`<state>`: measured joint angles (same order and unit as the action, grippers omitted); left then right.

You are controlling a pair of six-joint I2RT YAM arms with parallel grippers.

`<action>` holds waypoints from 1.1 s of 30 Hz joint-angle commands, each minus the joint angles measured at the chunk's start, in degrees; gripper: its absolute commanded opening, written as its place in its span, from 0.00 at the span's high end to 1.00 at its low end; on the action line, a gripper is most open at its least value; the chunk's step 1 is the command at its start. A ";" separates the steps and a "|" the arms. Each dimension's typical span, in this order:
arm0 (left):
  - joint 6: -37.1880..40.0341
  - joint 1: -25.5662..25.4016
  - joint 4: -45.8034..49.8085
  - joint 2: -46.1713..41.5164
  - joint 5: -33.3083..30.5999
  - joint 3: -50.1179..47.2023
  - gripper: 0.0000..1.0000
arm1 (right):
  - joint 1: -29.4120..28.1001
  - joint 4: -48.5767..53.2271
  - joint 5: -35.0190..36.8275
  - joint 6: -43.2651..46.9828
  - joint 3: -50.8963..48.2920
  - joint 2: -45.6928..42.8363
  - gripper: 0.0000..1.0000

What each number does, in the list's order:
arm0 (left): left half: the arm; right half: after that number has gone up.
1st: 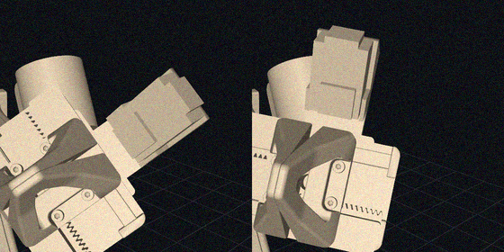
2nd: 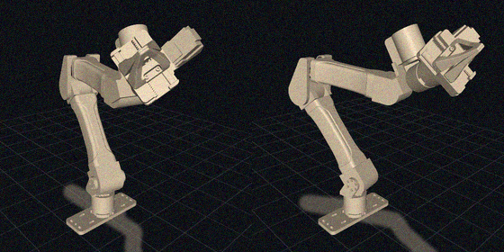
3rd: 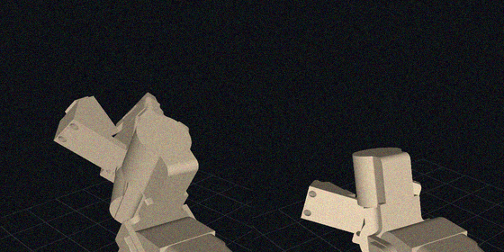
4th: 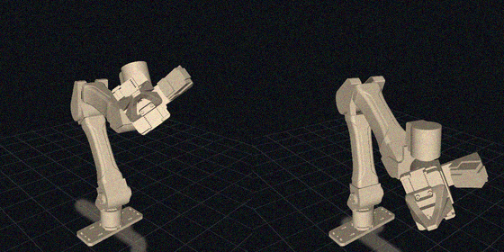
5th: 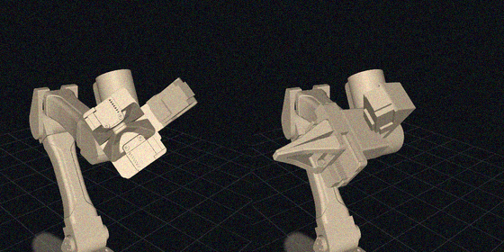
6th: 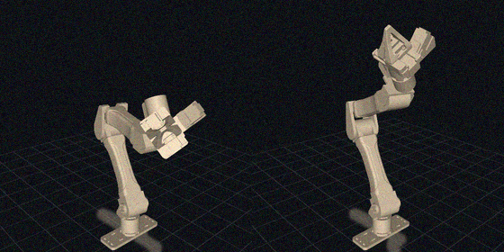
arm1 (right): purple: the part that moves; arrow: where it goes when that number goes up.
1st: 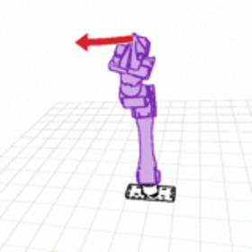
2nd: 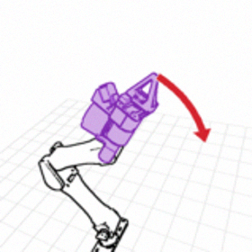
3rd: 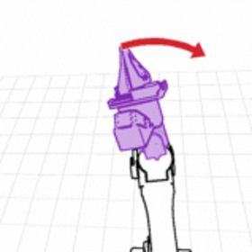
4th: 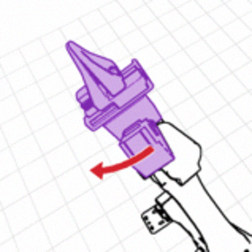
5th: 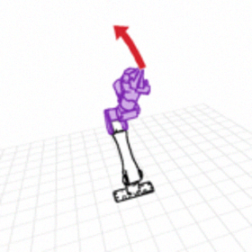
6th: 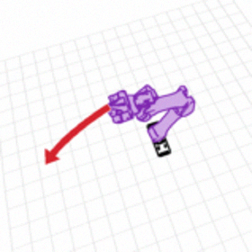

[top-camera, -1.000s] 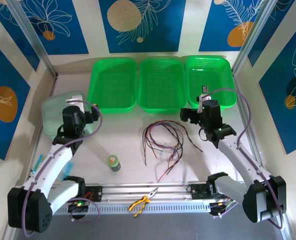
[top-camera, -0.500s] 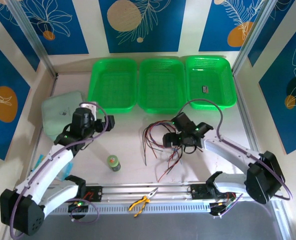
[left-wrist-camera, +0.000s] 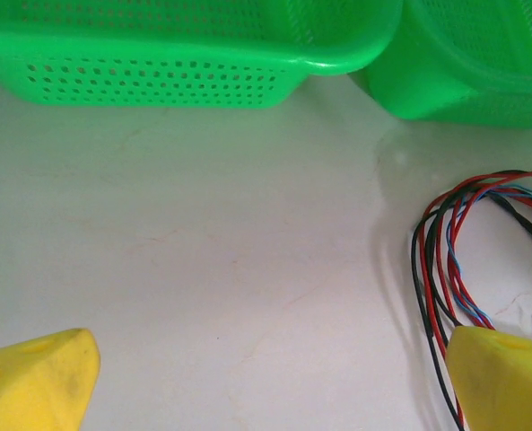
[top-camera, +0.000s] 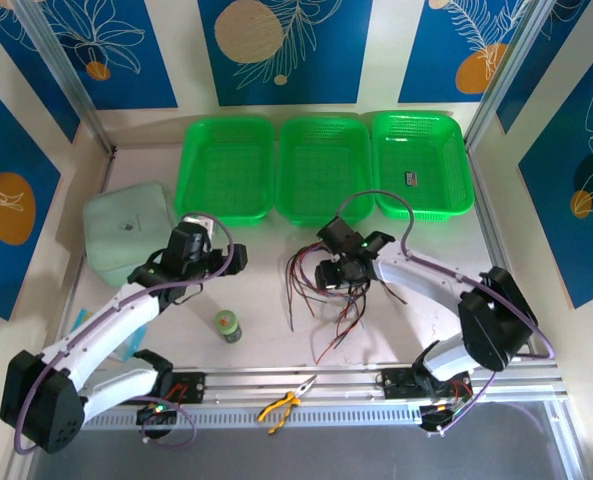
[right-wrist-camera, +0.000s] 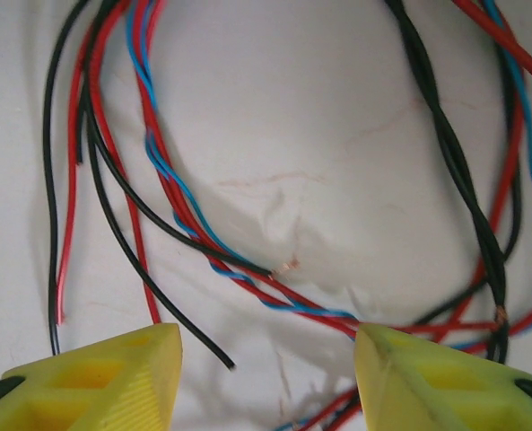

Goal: Untangle the cables

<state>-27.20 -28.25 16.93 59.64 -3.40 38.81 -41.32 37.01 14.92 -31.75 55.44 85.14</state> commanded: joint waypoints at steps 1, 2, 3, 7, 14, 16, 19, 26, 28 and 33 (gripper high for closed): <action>-1.89 -0.86 -1.48 0.65 1.57 -1.05 0.02 | 0.34 -1.43 -0.66 0.94 3.23 3.08 0.49; -2.16 -0.93 -1.69 0.51 1.57 -1.38 0.02 | 0.70 -2.10 -1.04 1.07 3.86 3.88 0.51; -2.37 -0.97 -1.98 0.31 1.46 -1.82 0.02 | 1.13 -2.97 -1.67 1.15 4.58 4.68 0.53; -2.92 -1.01 -2.35 -0.11 1.26 -2.63 0.02 | 2.19 -5.07 -4.81 0.53 7.64 7.76 0.64; -3.18 -1.02 -2.02 0.35 1.53 -3.12 0.02 | 0.44 -4.40 -6.66 1.16 12.32 13.52 0.71; -4.00 -1.01 -2.18 0.54 1.88 -3.29 0.02 | -0.22 -4.28 -5.78 1.40 13.42 15.33 0.72; -5.17 -0.98 -2.82 0.74 2.64 -3.73 0.02 | -0.61 -3.50 -4.65 1.59 15.50 18.18 0.76; -5.13 -1.01 -1.94 0.55 2.52 -3.76 0.02 | -1.39 -1.18 -3.27 3.18 19.19 21.94 0.79; -4.97 -0.96 -1.56 0.48 2.43 -3.83 0.02 | -1.56 -0.86 -3.80 3.09 19.45 21.75 0.79; -5.21 -1.02 -1.96 1.04 2.69 -4.09 0.02 | -2.83 -0.36 -5.48 3.04 20.15 22.21 0.79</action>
<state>-31.68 -28.75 15.44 60.20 -1.65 35.27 -42.94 34.59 11.05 -29.36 73.87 106.96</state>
